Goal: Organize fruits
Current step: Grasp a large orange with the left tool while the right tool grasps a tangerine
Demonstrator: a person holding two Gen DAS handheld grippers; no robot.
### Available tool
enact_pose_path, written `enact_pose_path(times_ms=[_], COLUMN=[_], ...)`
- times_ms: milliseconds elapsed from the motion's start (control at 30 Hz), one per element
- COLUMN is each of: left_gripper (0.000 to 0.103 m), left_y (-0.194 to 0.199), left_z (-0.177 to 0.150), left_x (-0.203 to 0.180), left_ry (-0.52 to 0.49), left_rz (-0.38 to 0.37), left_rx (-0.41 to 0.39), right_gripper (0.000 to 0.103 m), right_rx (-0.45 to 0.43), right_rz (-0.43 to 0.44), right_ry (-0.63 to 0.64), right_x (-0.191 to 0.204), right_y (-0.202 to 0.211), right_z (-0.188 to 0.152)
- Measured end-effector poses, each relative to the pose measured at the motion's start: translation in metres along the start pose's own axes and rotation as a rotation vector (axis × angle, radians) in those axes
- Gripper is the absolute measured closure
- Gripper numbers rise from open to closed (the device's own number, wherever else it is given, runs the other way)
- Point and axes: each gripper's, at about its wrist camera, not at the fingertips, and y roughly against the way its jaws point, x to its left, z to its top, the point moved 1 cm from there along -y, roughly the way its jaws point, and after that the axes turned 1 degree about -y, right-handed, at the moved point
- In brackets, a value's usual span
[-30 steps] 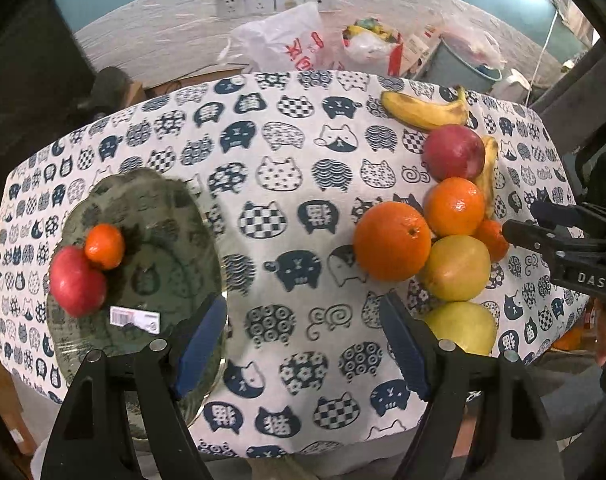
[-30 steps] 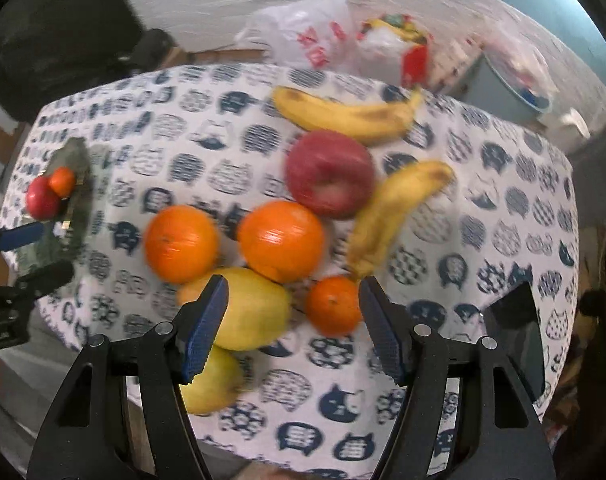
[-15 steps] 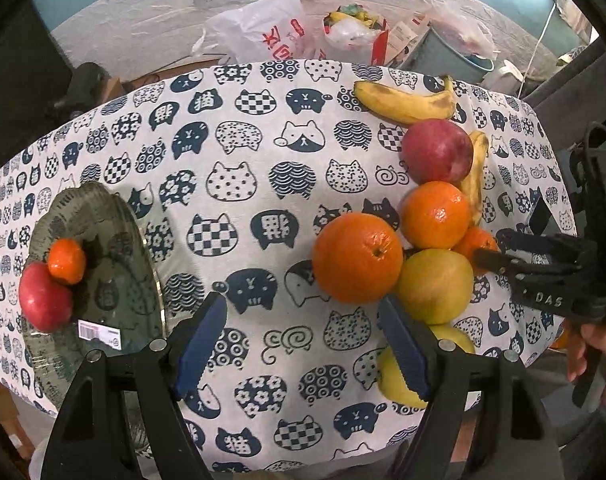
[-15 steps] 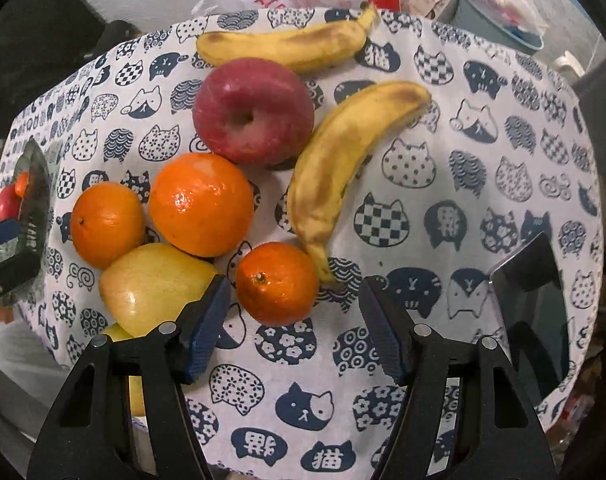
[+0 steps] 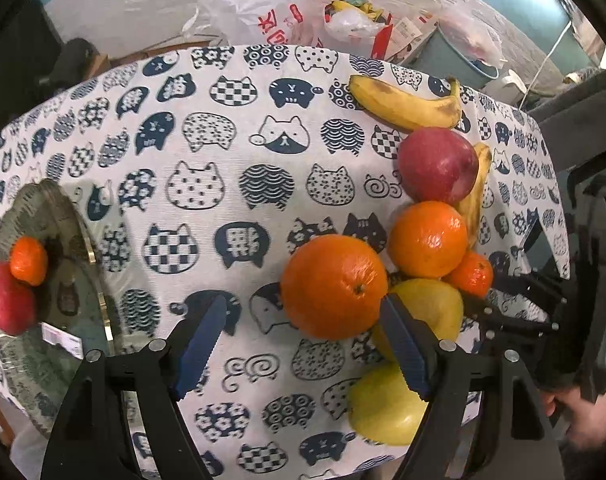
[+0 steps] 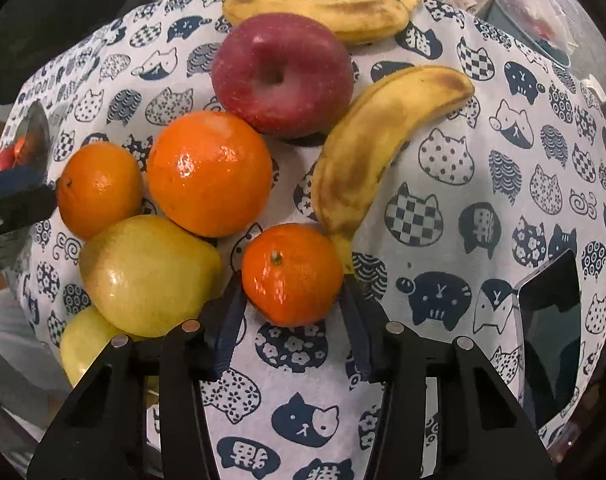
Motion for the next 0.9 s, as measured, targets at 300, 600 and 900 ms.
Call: enact_pose_path(times_ms=[300, 600, 900], left_gripper=[0.022, 0.022, 0.033], left_y=[-0.022, -0.044, -0.049], left_z=[0.01, 0.012, 0.007], left_x=[-0.01, -0.013, -0.02], left_ry=[0.004, 0.008, -0.039], left_rz=[-0.023, -0.02, -0.036], left_rx=[0.027, 0.062, 0.035], right_gripper=[0.057, 0.057, 0.057], right_rx=[-0.075, -0.102, -0.109], right_rz=[-0.022, -0.033, -0.028], right_ry=[-0.02, -0.024, -0.021], right_x=[-0.014, -0.037, -0.034], right_y=[0.04, 0.06, 0.06], right_z=[-0.005, -0.007, -0.003])
